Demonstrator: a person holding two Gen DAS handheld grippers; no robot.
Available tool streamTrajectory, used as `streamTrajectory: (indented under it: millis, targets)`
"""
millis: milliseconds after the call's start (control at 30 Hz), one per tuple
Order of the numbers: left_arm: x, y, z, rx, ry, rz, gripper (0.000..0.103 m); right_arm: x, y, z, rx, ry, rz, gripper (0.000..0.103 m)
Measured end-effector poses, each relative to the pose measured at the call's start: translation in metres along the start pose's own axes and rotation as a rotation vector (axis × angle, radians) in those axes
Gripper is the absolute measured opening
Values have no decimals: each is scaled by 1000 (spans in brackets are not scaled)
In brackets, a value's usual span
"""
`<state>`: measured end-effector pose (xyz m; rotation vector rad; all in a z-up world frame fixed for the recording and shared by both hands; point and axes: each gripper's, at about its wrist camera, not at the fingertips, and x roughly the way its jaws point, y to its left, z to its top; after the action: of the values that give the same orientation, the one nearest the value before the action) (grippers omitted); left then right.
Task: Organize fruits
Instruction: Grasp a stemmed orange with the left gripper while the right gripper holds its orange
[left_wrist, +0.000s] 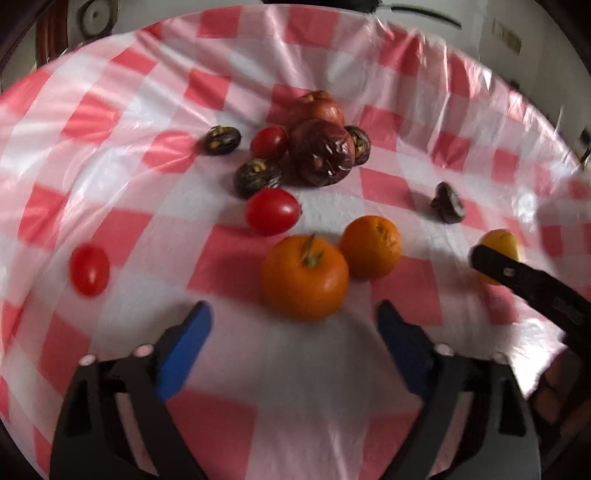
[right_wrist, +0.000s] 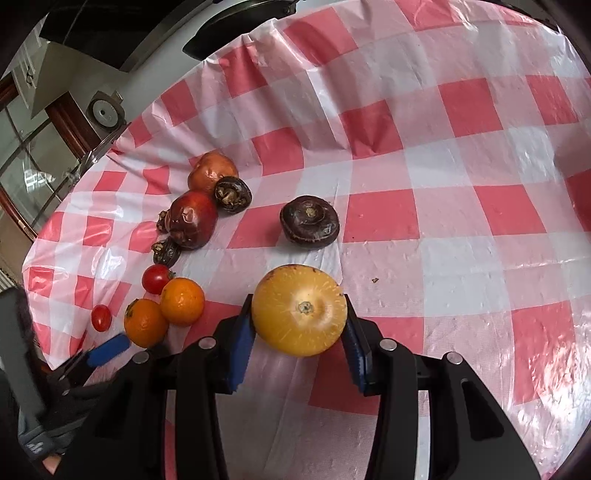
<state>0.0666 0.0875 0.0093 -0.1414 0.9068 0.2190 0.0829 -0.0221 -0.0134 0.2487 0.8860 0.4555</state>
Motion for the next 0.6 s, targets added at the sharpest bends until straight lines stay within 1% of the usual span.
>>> streamTrajectory:
  millis: [33, 100, 133, 200, 233, 400, 500, 600]
  targets:
    - [3, -4, 4, 18, 4, 25, 79, 0, -1, 0, 4, -1, 2, 44]
    - [4, -4, 6, 23, -1, 31, 72, 0, -2, 0, 3, -3, 9, 44]
    - [2, -2, 5, 14, -7, 31, 61, 0, -2, 0, 2, -2, 11, 44]
    - [-1, 5, 5, -17, -22, 22, 46, 0, -1, 0, 1, -2, 10, 44]
    - [-1, 7, 4, -31, -25, 26, 44, 0, -1, 0, 2, -1, 9, 44]
    - [-5, 22, 1, -97, -45, -77, 44, -1, -1, -1, 3, 0, 6, 44]
    - [-5, 24, 0, -117, -52, -80, 44, 1, 0, -1, -4, 12, 4, 44]
    - [-8, 26, -1, -132, -72, -100, 44, 2, 0, -1, -6, 16, 11, 44]
